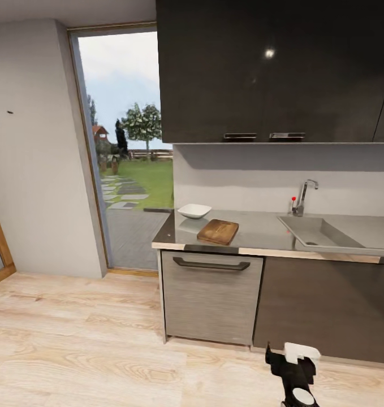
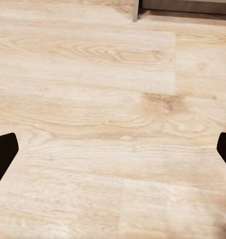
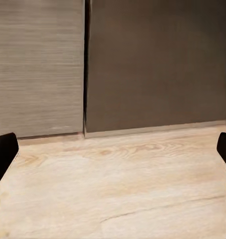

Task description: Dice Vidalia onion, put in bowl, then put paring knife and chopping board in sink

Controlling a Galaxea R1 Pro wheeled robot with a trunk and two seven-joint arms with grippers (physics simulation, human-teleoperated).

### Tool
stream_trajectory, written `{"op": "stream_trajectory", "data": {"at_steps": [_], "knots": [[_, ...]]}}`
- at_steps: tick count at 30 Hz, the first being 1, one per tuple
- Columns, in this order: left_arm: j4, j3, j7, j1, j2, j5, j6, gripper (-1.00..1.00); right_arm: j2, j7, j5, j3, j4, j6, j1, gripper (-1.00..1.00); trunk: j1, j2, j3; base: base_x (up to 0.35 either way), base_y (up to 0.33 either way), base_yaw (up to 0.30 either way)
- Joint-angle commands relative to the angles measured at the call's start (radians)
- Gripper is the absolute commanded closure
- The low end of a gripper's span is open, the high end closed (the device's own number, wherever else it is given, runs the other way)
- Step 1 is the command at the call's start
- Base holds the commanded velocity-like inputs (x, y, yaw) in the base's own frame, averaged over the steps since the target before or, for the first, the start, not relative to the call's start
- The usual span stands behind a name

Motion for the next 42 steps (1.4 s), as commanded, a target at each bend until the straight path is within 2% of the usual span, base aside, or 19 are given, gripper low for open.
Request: {"op": "stream_trajectory", "data": {"at_steps": [1,2,4,8,13,17,23,27,28,30,31,32,34,39,42], "knots": [[0.001,0.000,0.000,0.000,0.000,0.001,-0.001,-1.00,0.000,-0.005,0.000,0.000,-0.047,0.041,-0.001,-1.00,0.000,-0.001,-0.001,0.000,0.000,0.000],[0.005,0.000,0.000,0.000,0.000,0.001,-0.001,-1.00,0.001,-0.014,0.000,0.000,-0.127,0.105,0.000,-1.00,0.000,-0.001,-0.001,0.000,0.000,0.000],[0.007,0.001,0.000,0.000,0.000,0.001,-0.001,-1.00,0.001,-0.038,0.000,0.000,-0.192,0.153,-0.001,-1.00,0.000,-0.001,-0.001,0.000,0.000,0.000],[0.009,0.001,0.000,0.000,0.000,0.001,-0.001,-1.00,0.001,-0.081,0.000,0.000,-0.258,0.186,-0.008,-1.00,0.000,-0.001,-0.001,0.000,0.000,0.000],[0.010,0.001,0.000,0.000,-0.001,0.001,-0.001,-1.00,0.001,-0.129,0.000,0.000,-0.311,0.251,-0.065,-1.00,0.000,-0.001,-0.001,0.000,0.000,0.000],[0.011,0.001,0.000,0.000,-0.001,0.001,-0.001,-1.00,0.000,-0.147,0.003,0.000,-0.329,0.351,-0.181,-1.00,0.000,-0.001,-0.001,0.000,0.000,0.000],[0.011,0.001,0.000,0.000,-0.001,0.001,-0.001,-1.00,-0.001,-0.189,0.005,0.000,-0.334,0.438,-0.341,-1.00,0.000,-0.001,-0.001,0.000,0.000,0.000],[0.023,0.000,0.000,0.000,-0.004,0.001,-0.001,-1.00,-0.001,-0.205,0.003,0.000,-0.334,0.533,-0.488,-1.00,0.000,-0.001,-0.001,0.000,0.000,0.000],[0.027,0.000,0.000,0.000,-0.004,0.001,-0.001,-1.00,-0.001,-0.206,0.003,0.000,-0.334,0.566,-0.560,-1.00,0.000,-0.001,-0.001,0.000,0.000,0.000],[0.028,0.000,0.000,0.000,-0.004,0.001,-0.001,-1.00,-0.001,-0.207,0.003,0.001,-0.331,0.593,-0.616,-1.00,0.000,-0.001,-0.001,0.000,0.000,0.000],[0.028,0.000,0.000,0.000,-0.005,0.001,-0.001,-1.00,-0.001,-0.206,0.003,0.001,-0.326,0.613,-0.656,-1.00,0.000,-0.001,-0.001,0.000,0.000,0.000],[0.029,0.000,0.000,0.000,-0.005,0.000,-0.002,-1.00,-0.001,-0.206,0.003,0.001,-0.316,0.643,-0.721,-1.00,0.000,-0.001,-0.001,0.000,0.000,0.000],[0.029,0.000,0.000,0.000,-0.004,0.000,-0.002,-1.00,-0.001,-0.206,0.002,0.001,-0.299,0.674,-0.784,-1.00,0.000,-0.001,-0.001,0.000,0.000,0.000],[0.029,0.001,0.000,0.000,-0.004,0.000,-0.002,-1.00,-0.001,-0.201,0.000,0.002,-0.246,0.732,-0.900,-1.00,0.000,-0.001,-0.001,0.000,0.000,0.000],[0.031,0.001,0.001,0.000,-0.004,0.000,-0.001,-1.00,-0.001,-0.198,-0.002,0.003,-0.218,0.741,-0.942,-1.00,0.000,-0.001,-0.001,0.002,0.000,0.000]]}}
